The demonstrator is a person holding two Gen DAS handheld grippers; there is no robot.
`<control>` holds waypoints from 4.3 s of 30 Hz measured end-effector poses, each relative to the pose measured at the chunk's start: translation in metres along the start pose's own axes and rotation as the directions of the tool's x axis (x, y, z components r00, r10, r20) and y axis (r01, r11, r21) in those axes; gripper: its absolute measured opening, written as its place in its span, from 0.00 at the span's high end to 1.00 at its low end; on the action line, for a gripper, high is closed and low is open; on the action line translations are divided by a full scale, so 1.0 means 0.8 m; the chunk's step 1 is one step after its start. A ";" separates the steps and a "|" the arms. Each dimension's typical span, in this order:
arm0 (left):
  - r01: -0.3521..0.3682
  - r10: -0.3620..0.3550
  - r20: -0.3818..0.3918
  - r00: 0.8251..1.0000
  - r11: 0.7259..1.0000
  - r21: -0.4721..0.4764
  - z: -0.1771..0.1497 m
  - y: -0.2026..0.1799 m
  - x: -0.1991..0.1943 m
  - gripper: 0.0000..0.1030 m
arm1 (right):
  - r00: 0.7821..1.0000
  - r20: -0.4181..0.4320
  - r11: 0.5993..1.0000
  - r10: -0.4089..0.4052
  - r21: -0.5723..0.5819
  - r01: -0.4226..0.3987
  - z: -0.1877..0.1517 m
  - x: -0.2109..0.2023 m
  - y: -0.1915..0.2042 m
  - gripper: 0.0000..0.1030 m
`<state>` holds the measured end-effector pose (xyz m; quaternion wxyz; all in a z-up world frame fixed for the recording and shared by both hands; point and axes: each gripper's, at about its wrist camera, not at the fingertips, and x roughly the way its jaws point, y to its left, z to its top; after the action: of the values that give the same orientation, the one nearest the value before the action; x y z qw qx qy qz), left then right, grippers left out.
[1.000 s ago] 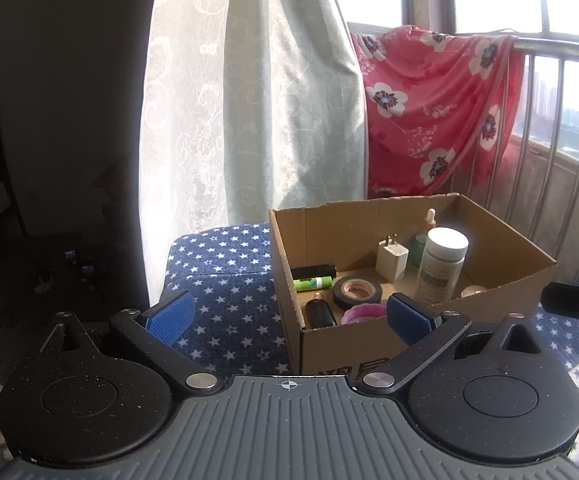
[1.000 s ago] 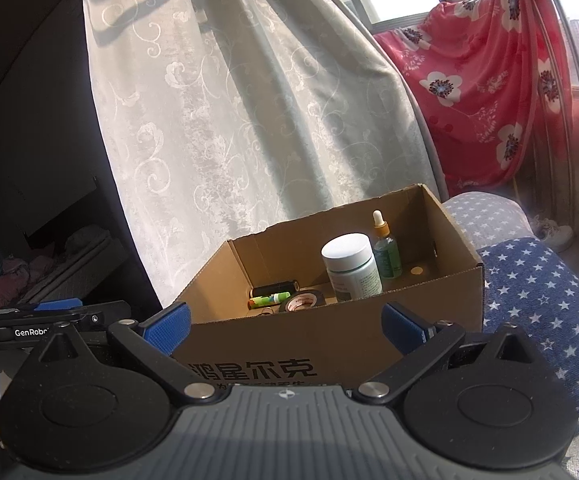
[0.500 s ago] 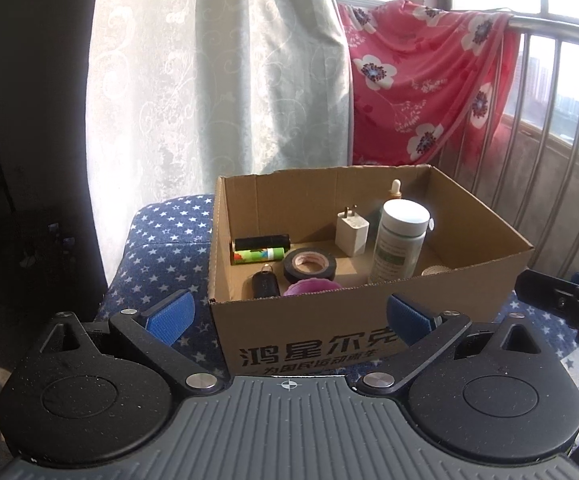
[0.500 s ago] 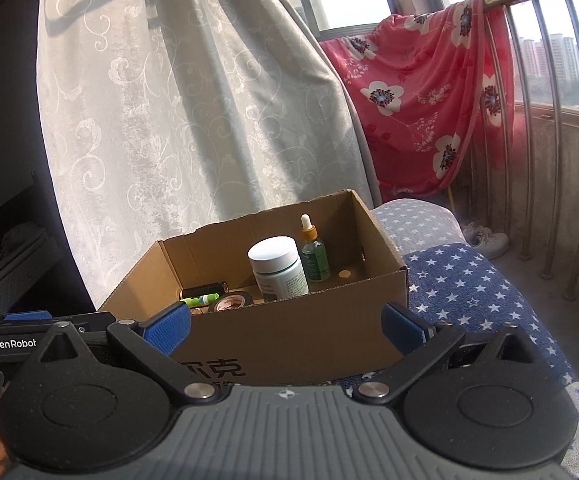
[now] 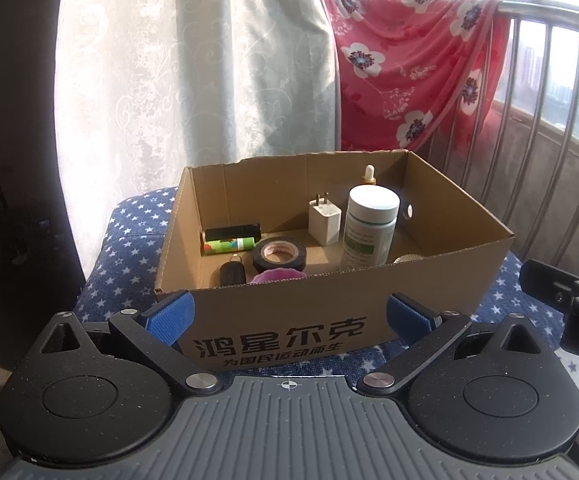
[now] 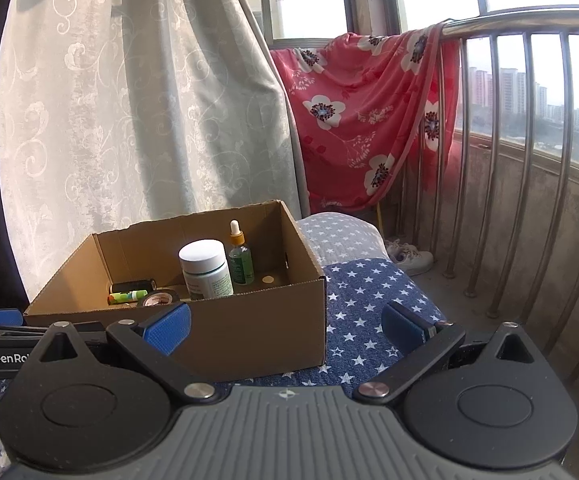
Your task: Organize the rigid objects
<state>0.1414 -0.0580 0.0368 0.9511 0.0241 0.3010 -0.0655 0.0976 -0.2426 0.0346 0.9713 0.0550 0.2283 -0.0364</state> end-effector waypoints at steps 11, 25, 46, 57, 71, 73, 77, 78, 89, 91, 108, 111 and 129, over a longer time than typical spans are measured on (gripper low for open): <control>-0.065 0.064 -0.011 0.998 0.997 -0.038 0.011 0.011 0.000 0.00 | 0.995 -0.068 0.996 0.069 -0.048 -0.072 0.009 0.029 0.019 0.00; -0.098 0.096 -0.020 0.995 0.993 -0.068 0.012 0.026 0.004 0.00 | 0.993 -0.074 0.989 0.087 -0.110 -0.095 0.018 0.046 0.041 0.00; -0.107 0.106 -0.015 0.994 0.993 -0.057 0.019 0.028 0.010 0.01 | 0.992 -0.082 0.988 0.093 -0.118 -0.103 0.024 0.055 0.042 0.00; -0.107 0.106 -0.021 0.994 0.993 -0.052 0.020 0.025 0.015 0.02 | 0.992 -0.089 0.988 0.094 -0.114 -0.103 0.024 0.061 0.039 0.00; -0.104 0.103 -0.029 0.994 0.993 -0.051 0.017 0.024 0.017 0.02 | 0.991 -0.099 0.989 0.090 -0.108 -0.101 0.022 0.063 0.036 0.00; -0.104 0.103 -0.030 0.994 0.993 -0.051 0.017 0.024 0.017 0.02 | 0.991 -0.099 0.989 0.090 -0.108 -0.101 0.022 0.063 0.036 0.00; -0.105 0.103 -0.029 0.994 0.993 -0.050 0.018 0.024 0.017 0.03 | 0.991 -0.098 0.989 0.089 -0.111 -0.100 0.022 0.062 0.036 0.00; -0.105 0.103 -0.030 0.994 0.993 -0.051 0.017 0.024 0.017 0.03 | 0.991 -0.098 0.989 0.089 -0.111 -0.100 0.022 0.062 0.036 0.00; -0.105 0.104 -0.031 0.994 0.993 -0.051 0.017 0.024 0.017 0.03 | 0.991 -0.099 0.989 0.089 -0.112 -0.100 0.022 0.063 0.036 0.00; -0.105 0.104 -0.032 0.994 0.993 -0.051 0.017 0.024 0.017 0.03 | 0.991 -0.099 0.989 0.089 -0.112 -0.100 0.022 0.063 0.037 0.00; -0.103 0.101 -0.039 0.994 0.993 -0.055 0.018 0.023 0.015 0.03 | 0.991 -0.105 0.988 0.084 -0.120 -0.097 0.024 0.063 0.040 0.00; -0.103 0.101 -0.039 0.994 0.993 -0.055 0.018 0.024 0.015 0.03 | 0.991 -0.105 0.988 0.084 -0.122 -0.097 0.024 0.063 0.040 0.00; -0.099 0.097 -0.040 0.994 0.993 -0.058 0.015 0.022 0.014 0.04 | 0.991 -0.107 0.988 0.084 -0.122 -0.097 0.024 0.064 0.041 0.00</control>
<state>0.1597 -0.0426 0.0403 0.9476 0.0117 0.3190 -0.0094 0.1549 -0.2149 0.0318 0.9606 0.0052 0.2766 0.0250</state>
